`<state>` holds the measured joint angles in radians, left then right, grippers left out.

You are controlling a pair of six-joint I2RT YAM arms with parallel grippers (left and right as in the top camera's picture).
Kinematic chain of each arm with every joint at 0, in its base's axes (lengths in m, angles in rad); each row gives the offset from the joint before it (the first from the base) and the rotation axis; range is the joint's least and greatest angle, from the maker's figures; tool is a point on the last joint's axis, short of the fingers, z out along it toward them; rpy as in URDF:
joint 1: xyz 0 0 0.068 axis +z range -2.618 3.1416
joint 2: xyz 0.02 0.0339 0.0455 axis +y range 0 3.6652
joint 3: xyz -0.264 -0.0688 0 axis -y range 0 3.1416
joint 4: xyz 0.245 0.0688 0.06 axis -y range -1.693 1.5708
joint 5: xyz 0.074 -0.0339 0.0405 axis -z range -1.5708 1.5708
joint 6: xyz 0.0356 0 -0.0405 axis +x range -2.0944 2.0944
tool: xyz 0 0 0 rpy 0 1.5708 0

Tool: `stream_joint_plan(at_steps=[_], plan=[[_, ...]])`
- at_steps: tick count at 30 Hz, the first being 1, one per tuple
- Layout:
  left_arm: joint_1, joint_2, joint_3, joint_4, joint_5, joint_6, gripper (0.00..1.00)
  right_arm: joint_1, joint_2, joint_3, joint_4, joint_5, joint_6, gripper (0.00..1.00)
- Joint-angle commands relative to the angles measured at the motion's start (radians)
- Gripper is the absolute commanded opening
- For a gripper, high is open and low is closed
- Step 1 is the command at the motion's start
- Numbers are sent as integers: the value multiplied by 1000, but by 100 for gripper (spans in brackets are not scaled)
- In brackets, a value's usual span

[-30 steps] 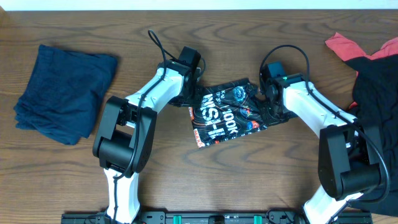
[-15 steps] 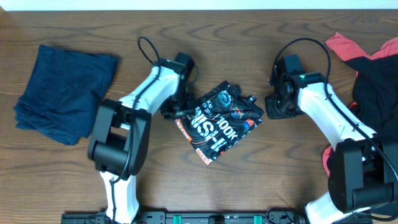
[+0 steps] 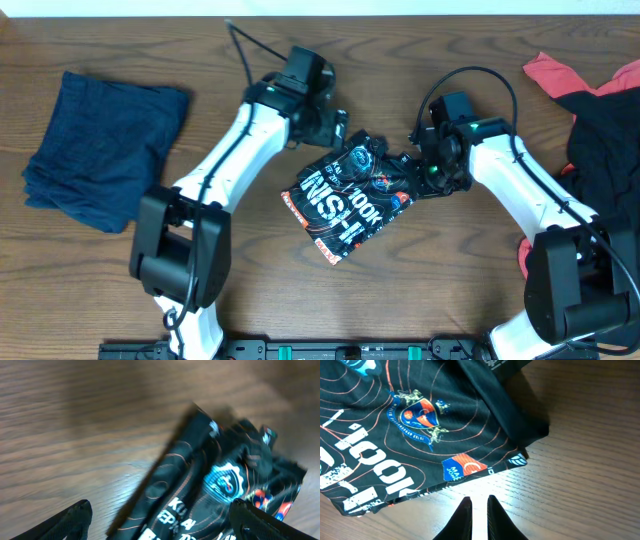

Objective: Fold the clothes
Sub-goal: 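Rotate and reposition the folded bundle with both grippers at center, then grasp the black bundle's top edge with the left gripper, right gripper releasing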

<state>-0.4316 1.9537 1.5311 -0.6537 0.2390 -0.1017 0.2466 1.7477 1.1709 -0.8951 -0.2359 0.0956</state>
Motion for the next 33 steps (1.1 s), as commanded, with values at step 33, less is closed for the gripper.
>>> stream_joint_plan(at_steps=[33], plan=[[-30,202,-37,-181,24,-110,51,53,11,-270,741,105,-9,10]])
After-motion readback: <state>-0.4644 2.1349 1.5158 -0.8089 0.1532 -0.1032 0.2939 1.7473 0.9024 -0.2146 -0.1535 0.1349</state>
